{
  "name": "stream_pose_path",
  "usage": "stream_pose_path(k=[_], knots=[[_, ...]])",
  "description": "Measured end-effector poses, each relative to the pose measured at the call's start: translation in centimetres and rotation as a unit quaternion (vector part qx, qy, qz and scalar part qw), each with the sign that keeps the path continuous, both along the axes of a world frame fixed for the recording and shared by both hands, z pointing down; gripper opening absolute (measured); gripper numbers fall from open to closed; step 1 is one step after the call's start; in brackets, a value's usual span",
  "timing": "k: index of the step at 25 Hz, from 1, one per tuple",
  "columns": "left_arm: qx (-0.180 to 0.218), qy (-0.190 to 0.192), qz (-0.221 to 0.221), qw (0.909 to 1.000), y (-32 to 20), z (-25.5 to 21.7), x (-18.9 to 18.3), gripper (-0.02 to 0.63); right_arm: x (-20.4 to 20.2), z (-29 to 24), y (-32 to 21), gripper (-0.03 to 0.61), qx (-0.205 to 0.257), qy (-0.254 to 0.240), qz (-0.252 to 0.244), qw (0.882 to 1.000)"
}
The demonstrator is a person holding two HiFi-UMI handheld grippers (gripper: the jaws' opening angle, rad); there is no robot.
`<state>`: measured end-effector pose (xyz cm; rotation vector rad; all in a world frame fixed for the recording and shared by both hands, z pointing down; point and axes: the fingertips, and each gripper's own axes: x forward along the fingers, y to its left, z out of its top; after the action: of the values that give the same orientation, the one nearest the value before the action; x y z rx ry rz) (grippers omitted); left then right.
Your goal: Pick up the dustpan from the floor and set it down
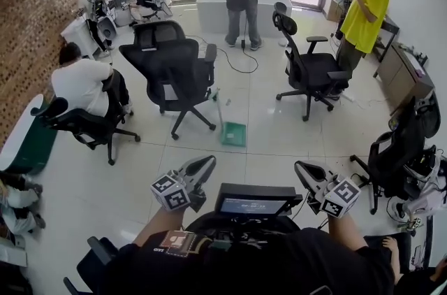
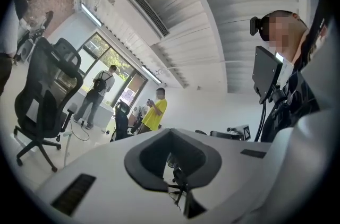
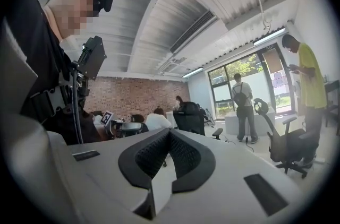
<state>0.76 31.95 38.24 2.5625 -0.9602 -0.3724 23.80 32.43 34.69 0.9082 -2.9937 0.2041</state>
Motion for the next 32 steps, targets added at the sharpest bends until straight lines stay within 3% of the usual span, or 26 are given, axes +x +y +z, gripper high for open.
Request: stream_pose_path(k=[7,12,17,20,24,28,32], knots=[[0.016,-0.013,0.000,0.9998,15.1,1.9,-13.8,0.025,-12.4,0.4,13.1,0.009,-0.002,-0.020,0.014,1.000],[0.003,-0.023,-0.017,0.9996,24.6,3.2,-24.3,0.025,-20.6,2.0,20.8,0.009,-0.070,-0.068,0.036,0.995],[0.012,-0.006,-0.027,0.9996,30.0,2.5,-29.7,0.025,-25.0,0.6,26.1,0.008,-0.092,-0.084,0.032,0.992],[0.017,-0.003,-0.022,0.9996,32.5,1.6,-29.0,0.025,-24.6,-0.2,28.9,0.008,-0.085,-0.081,0.034,0.992],[0.023,-0.014,-0.012,0.9996,35.6,1.5,-24.5,0.025,-20.2,-0.2,32.1,0.008,-0.080,-0.079,0.042,0.993],[0.024,-0.027,-0.011,0.9993,37.2,0.7,-17.8,0.025,-13.6,0.1,34.9,0.008,-0.062,-0.069,0.040,0.995],[0.008,-0.001,-0.013,0.9999,38.2,0.5,-9.2,0.025,-5.2,1.8,37.1,0.008,-0.073,-0.076,0.043,0.994]])
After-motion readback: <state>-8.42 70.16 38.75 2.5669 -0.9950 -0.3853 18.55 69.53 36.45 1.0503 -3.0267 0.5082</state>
